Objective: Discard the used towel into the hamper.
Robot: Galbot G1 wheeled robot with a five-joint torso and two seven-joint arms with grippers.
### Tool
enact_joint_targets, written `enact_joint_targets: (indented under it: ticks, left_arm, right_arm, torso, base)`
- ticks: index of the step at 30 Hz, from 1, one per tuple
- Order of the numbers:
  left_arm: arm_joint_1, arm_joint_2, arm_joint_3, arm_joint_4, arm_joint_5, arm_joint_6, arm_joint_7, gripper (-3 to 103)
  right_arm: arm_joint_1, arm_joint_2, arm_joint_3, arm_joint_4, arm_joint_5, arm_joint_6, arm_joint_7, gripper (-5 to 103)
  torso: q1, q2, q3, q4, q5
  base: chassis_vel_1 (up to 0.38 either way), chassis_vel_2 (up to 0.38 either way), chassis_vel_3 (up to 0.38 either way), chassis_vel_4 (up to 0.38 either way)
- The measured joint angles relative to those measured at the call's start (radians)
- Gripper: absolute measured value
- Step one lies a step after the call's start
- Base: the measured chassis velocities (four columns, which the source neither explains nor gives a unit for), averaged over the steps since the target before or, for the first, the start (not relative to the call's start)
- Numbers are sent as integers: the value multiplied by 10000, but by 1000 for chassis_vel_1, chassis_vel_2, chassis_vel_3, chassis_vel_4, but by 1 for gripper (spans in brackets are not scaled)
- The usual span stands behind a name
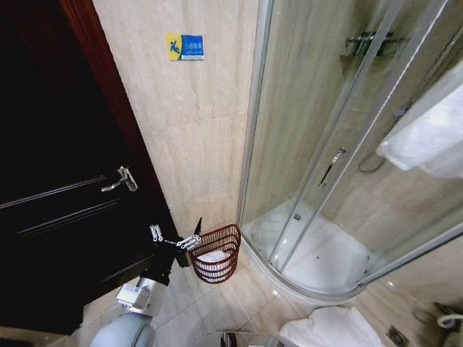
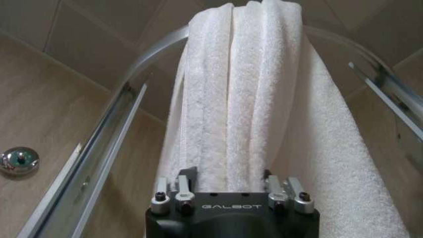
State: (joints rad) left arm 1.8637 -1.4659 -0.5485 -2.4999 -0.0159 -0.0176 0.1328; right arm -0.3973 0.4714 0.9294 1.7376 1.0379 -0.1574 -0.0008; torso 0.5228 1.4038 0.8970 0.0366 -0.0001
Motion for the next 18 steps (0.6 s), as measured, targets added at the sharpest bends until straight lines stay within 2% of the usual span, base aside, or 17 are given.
enact_joint_targets:
  ticks: [2, 4, 5, 6, 9, 10, 13, 18]
  left_arm:
    - [0, 0, 0, 0, 0, 0, 0, 100]
    - [0, 0, 0, 0, 0, 0, 0, 100]
    - [0, 0, 0, 0, 0, 0, 0, 100]
    - [0, 0, 0, 0, 0, 0, 0, 100]
    - [0, 0, 0, 0, 1, 0, 0, 100]
    - [0, 0, 0, 0, 1, 0, 0, 100]
    - [0, 0, 0, 0, 1, 0, 0, 100]
    - [0, 1, 0, 0, 0, 0, 0, 100]
  right_arm:
    - [-36, -36, 40, 25, -41, 6, 0, 42]
    - [-78, -57, 64, 44, -52, 9, 0, 42]
    - [-145, -91, 110, 84, -58, 12, 1, 37]
    - [-145, -91, 110, 84, -58, 12, 1, 37]
    - [-302, -193, 215, 216, -59, 20, 16, 21]
    - [-302, -193, 215, 216, -59, 20, 16, 21]
    - [-485, -313, 362, 370, -45, 76, 18, 11]
    - [-916, -487, 655, 639, -80, 283, 22, 11]
  torso:
    - [0, 0, 0, 0, 0]
    - [0, 0, 0, 0, 0]
    - [0, 0, 0, 0, 0]
    - [0, 0, 0, 0, 0]
    - [0, 0, 0, 0, 0]
    - [0, 0, 0, 0, 0]
    - [0, 0, 0, 0, 1]
    - [0, 0, 0, 0, 4]
  base:
    - [0, 0, 0, 0]
    - [0, 0, 0, 0]
    - [0, 0, 0, 0]
    - [0, 0, 0, 0]
    - [0, 0, 0, 0]
    - [0, 0, 0, 0]
    - [0, 0, 0, 0]
    - [0, 0, 0, 0]
